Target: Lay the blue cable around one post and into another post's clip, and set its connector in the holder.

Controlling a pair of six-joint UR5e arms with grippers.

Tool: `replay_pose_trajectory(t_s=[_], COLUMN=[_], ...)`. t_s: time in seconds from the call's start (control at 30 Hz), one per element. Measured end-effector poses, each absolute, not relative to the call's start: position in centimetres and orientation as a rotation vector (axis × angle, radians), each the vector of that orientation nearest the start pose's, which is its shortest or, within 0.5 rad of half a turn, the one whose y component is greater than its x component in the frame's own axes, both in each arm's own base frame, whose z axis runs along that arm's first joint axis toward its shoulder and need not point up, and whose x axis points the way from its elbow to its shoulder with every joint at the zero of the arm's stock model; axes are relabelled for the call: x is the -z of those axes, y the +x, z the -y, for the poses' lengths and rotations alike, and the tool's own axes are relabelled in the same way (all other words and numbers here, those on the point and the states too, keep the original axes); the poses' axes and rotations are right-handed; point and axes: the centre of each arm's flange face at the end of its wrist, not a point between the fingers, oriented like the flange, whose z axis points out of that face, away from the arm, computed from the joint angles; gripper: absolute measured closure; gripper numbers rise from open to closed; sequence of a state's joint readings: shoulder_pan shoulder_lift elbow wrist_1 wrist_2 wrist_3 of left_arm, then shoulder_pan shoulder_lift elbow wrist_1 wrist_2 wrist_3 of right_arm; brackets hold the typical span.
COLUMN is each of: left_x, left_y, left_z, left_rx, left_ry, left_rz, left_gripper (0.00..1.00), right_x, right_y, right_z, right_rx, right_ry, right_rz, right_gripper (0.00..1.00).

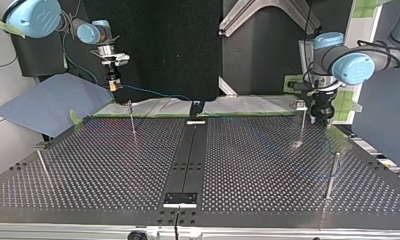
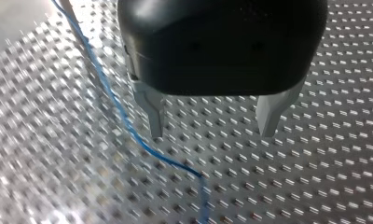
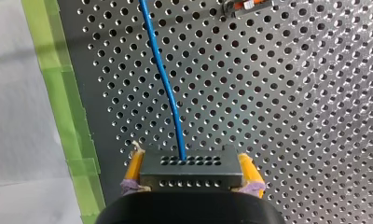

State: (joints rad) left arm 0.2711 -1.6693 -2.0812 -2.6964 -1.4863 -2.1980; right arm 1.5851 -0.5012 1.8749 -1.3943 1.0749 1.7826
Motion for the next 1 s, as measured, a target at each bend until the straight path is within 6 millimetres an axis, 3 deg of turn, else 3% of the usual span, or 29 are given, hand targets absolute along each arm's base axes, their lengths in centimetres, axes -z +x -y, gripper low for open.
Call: replay_pose_trajectory(t_s=[0.5, 1.0], left_x=[-34.7, -45.0], left_y=[47.1, 45.1], left_z=[1.2, 1.1], left_rx=[0.191, 0.040], left_ry=[-0.594, -0.520], left_rz=[-1.499, -1.391], left_gripper=[0.02, 0.02], right_x=[11.6, 11.6], right_y=[19.0, 19.2], right_z=[53.9, 53.9], right_rx=[-1.722, -1.726], right_ry=[1.514, 1.513], right_rz=[1.105, 1.105], right_gripper=[1.00, 1.00])
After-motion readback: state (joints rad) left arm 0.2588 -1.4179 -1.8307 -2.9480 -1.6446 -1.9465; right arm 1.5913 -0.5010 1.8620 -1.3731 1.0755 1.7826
